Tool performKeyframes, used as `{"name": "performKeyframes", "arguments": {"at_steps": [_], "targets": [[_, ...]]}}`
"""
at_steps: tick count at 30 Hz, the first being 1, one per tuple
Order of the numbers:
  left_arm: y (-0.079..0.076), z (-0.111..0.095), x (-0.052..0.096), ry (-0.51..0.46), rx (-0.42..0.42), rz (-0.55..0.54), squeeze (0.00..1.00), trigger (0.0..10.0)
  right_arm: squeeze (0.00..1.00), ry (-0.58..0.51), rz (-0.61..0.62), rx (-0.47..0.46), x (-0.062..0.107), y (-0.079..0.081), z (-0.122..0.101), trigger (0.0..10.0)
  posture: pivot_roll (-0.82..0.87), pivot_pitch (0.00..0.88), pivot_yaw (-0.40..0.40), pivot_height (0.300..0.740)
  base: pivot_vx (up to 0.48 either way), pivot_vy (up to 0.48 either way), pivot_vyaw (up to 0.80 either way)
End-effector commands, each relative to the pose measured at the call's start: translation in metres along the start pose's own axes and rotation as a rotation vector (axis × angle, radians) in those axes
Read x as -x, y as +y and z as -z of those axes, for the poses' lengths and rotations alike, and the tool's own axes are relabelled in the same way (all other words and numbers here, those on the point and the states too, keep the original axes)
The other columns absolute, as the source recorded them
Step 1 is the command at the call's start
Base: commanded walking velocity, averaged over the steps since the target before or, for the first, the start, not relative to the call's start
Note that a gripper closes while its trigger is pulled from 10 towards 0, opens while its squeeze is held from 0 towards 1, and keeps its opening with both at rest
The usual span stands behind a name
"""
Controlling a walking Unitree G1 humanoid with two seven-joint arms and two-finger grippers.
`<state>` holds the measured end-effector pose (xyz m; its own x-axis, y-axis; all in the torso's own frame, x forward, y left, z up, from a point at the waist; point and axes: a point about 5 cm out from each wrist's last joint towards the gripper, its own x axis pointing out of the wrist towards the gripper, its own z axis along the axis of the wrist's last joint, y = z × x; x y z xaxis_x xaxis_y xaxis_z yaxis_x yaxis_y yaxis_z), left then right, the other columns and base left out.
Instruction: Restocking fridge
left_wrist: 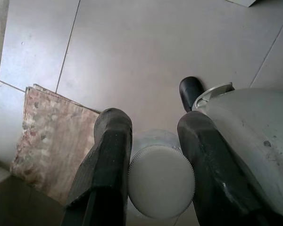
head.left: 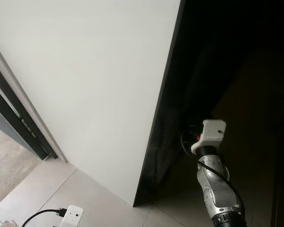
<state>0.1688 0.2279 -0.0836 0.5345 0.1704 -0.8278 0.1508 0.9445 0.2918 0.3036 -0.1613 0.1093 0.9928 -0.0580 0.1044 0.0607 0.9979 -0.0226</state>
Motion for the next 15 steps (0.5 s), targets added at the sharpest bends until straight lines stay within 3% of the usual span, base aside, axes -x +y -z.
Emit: {"name": "performKeyframes", "arguments": {"at_steps": [1,15], "targets": [[-0.004,0.008,0.001,0.023,-0.015,0.008,0.0,10.0,0.0,0.0,0.221,0.022,0.005,-0.049,-0.001,10.0,0.0,0.089,-0.099,0.74,0.0,0.0,0.0],[-0.004,0.008,0.001,0.026,-0.01,0.007,0.0,10.0,0.0,0.08,0.399,0.044,0.032,-0.09,0.018,10.0,0.0,0.086,-0.097,0.74,0.0,0.0,0.0]]}}
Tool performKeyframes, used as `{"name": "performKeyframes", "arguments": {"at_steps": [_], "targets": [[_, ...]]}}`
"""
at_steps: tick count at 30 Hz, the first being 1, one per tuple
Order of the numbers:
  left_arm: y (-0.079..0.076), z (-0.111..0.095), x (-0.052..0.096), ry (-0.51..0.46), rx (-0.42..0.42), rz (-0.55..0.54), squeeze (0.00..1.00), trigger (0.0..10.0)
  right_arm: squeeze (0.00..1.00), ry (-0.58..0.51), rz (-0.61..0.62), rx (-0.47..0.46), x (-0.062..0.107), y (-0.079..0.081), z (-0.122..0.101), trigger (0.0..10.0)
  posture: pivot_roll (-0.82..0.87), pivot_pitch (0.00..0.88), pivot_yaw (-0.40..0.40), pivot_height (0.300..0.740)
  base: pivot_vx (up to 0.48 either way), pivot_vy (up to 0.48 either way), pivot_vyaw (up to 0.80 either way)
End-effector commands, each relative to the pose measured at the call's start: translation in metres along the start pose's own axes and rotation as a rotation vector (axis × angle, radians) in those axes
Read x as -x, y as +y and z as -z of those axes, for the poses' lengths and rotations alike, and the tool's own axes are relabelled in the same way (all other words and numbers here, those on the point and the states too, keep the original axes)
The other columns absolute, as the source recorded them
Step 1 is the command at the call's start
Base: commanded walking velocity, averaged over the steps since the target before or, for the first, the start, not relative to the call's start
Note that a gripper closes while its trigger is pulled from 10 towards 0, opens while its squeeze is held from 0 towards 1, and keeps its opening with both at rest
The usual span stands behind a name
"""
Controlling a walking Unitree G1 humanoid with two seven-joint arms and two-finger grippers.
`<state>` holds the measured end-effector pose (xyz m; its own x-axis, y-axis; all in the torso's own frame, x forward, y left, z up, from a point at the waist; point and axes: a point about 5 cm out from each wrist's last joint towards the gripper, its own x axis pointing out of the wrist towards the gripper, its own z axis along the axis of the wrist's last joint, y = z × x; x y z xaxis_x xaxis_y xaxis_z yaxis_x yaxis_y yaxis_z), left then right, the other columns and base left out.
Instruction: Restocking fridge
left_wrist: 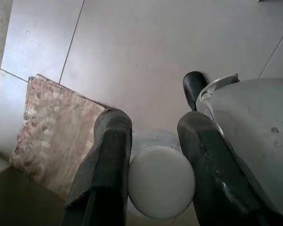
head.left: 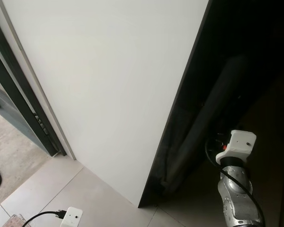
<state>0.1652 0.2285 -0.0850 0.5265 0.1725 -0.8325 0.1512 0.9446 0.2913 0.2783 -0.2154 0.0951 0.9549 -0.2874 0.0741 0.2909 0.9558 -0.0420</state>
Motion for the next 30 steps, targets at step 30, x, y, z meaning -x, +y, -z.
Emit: {"name": "performKeyframes", "arguments": {"at_steps": [30], "targets": [[-0.005,0.005,0.001,0.01,0.065,0.022,0.0,10.0,0.0,0.962,-0.155,0.008,0.112,-0.029,0.169,10.0,0.0,0.066,-0.079,0.74,0.0,0.0,0.0]]}}
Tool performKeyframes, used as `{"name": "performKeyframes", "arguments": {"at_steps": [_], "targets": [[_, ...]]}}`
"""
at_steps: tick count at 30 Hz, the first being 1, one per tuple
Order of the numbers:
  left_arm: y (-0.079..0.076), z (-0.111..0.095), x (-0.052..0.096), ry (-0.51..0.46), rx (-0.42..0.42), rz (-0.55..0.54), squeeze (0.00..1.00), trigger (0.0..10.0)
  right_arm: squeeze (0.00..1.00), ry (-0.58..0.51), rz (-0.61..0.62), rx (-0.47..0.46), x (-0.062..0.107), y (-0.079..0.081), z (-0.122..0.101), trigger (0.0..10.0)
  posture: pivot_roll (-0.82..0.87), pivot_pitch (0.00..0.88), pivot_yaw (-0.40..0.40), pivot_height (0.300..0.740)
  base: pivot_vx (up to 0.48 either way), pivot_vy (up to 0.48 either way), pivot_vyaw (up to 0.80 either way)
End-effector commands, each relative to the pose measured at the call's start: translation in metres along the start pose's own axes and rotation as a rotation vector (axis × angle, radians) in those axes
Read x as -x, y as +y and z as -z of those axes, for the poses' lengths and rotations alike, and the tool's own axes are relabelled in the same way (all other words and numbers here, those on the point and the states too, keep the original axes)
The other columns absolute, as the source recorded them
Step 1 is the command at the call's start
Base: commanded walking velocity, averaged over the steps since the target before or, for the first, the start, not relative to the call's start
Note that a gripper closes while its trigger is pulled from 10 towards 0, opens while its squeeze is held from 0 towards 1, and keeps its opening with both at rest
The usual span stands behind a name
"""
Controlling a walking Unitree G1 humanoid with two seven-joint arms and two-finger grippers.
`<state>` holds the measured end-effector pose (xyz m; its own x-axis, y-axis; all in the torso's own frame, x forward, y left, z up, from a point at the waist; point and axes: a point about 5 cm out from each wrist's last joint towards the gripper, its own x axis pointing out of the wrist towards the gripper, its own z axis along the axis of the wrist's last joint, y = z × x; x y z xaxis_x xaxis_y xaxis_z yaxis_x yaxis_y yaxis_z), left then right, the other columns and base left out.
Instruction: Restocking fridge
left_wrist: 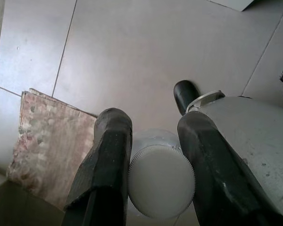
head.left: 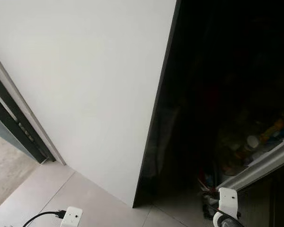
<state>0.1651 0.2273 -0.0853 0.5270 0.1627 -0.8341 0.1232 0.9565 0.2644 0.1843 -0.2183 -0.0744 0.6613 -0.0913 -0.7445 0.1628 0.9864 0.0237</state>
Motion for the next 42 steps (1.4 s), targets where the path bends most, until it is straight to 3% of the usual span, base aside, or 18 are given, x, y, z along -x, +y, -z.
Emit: {"name": "performKeyframes", "arguments": {"at_steps": [1,5,9,12,19,24,30,36,42], "targets": [[-0.004,0.005,0.001,0.014,0.026,0.012,0.0,10.0,0.0,0.064,0.011,0.005,0.003,-0.006,0.014,10.0,0.0,0.067,-0.078,0.74,0.0,0.0,0.0],[-0.004,0.006,0.001,0.022,0.022,0.012,0.0,10.0,0.0,0.141,-0.038,0.077,0.006,0.001,0.029,10.0,0.01,0.07,-0.074,0.74,0.0,0.0,0.0],[-0.003,0.005,0.001,0.02,0.018,0.012,0.0,10.0,0.0,0.162,-0.042,0.061,0.007,0.004,0.033,10.0,0.0,0.076,-0.071,0.74,0.0,0.0,0.0],[-0.003,0.005,0.0,0.023,-0.002,0.016,0.0,10.0,0.0,0.219,-0.054,0.145,0.011,0.005,0.048,10.0,0.01,0.08,-0.066,0.74,0.0,-0.296,0.26],[-0.002,0.004,0.0,0.025,0.0,0.015,0.0,10.0,0.0,0.238,-0.058,0.126,0.014,0.004,0.055,10.0,0.01,0.087,-0.061,0.74,0.0,-0.451,0.51],[-0.001,0.003,0.0,0.025,-0.015,0.019,0.0,10.0,0.0,0.264,-0.031,0.13,0.019,-0.007,0.064,10.0,0.01,0.089,-0.053,0.74,0.0,-0.453,0.0],[0.0,0.003,0.0,0.023,-0.01,0.016,0.0,10.0,0.0,0.248,-0.04,0.162,0.017,-0.002,0.06,10.0,0.01,0.086,-0.052,0.74,0.0,-0.454,0.0],[-0.001,0.003,0.0,0.024,-0.009,0.015,0.0,10.0,0.0,0.245,-0.042,0.171,0.017,-0.001,0.06,10.0,0.01,0.07,-0.056,0.74,0.0,-0.412,0.77],[-0.001,0.003,0.0,0.03,-0.016,0.01,0.0,10.0,0.0,0.246,-0.049,0.186,0.017,-0.001,0.059,10.0,0.01,0.058,-0.056,0.74,0.0,0.0,0.8]]}}
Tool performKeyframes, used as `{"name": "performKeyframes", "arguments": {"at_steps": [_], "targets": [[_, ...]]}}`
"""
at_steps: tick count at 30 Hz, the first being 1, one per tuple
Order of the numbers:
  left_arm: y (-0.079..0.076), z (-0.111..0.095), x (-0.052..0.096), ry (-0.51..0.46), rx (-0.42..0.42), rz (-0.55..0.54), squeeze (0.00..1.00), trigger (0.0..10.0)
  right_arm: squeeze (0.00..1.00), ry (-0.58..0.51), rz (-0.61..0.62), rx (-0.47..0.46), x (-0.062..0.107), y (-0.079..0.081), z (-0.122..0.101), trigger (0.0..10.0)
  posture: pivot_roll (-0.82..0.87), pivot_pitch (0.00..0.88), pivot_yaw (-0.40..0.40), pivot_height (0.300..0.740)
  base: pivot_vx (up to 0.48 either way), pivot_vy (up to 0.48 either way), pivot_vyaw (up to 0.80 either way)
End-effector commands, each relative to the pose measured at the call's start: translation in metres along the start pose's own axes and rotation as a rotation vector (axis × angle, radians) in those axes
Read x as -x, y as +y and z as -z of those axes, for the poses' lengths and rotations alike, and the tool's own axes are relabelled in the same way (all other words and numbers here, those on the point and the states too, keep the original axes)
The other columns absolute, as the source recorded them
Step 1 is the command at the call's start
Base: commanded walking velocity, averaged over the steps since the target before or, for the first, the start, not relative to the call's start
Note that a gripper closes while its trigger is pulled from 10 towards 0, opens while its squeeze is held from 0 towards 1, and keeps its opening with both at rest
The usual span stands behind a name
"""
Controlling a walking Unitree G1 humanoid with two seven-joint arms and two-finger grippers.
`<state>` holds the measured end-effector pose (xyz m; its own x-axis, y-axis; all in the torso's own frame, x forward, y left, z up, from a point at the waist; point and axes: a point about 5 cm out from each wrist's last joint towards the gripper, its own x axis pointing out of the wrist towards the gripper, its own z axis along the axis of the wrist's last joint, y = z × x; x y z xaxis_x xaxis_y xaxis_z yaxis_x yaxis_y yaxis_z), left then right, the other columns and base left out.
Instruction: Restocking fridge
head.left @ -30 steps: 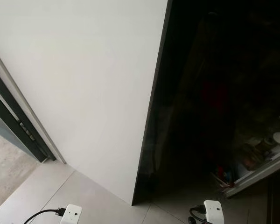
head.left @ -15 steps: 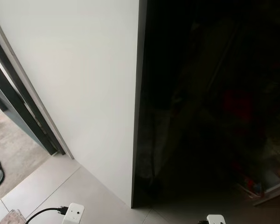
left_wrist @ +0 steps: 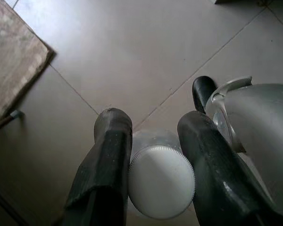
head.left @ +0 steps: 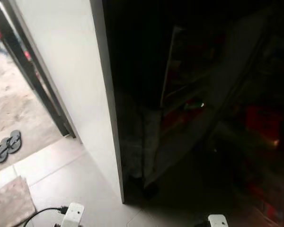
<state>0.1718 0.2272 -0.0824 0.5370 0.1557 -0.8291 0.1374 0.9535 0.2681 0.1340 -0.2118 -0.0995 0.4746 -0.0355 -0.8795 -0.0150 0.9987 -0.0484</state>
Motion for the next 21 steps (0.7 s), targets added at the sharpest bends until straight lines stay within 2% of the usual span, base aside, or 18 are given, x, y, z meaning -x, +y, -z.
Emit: {"name": "performKeyframes", "arguments": {"at_steps": [1,4,6,13,14,21], "targets": [[-0.002,0.01,0.001,0.043,-0.001,0.007,0.0,10.0,0.0,0.011,-0.002,-0.004,0.001,0.002,0.005,10.0,0.01,0.054,-0.056,0.74,0.0,0.0,0.8],[-0.003,0.011,0.001,0.043,-0.008,0.011,0.0,10.0,0.0,0.003,0.001,-0.014,0.001,0.0,0.003,10.0,0.0,0.046,-0.053,0.74,0.0,0.0,0.8],[-0.004,0.011,0.001,0.044,-0.017,0.018,0.0,10.0,0.0,-0.002,-0.01,0.009,-0.001,0.004,-0.001,10.0,0.0,0.035,-0.054,0.74,0.0,0.0,0.8],[-0.004,0.012,0.002,0.044,-0.035,0.024,0.0,10.0,0.0,-0.021,-0.027,-0.016,-0.004,0.015,-0.01,10.0,0.0,0.017,-0.054,0.74,0.0,0.0,0.8],[-0.004,0.012,0.002,0.044,-0.035,0.025,0.0,10.0,0.0,-0.027,-0.035,-0.055,-0.004,0.017,-0.011,10.0,0.0,0.015,-0.052,0.74,0.0,0.0,0.0],[-0.004,0.011,0.002,0.038,-0.055,0.033,0.0,10.0,0.0,-0.022,-0.045,-0.04,-0.004,0.026,-0.008,10.0,0.0,0.032,-0.047,0.74,0.0,0.0,0.0]]}}
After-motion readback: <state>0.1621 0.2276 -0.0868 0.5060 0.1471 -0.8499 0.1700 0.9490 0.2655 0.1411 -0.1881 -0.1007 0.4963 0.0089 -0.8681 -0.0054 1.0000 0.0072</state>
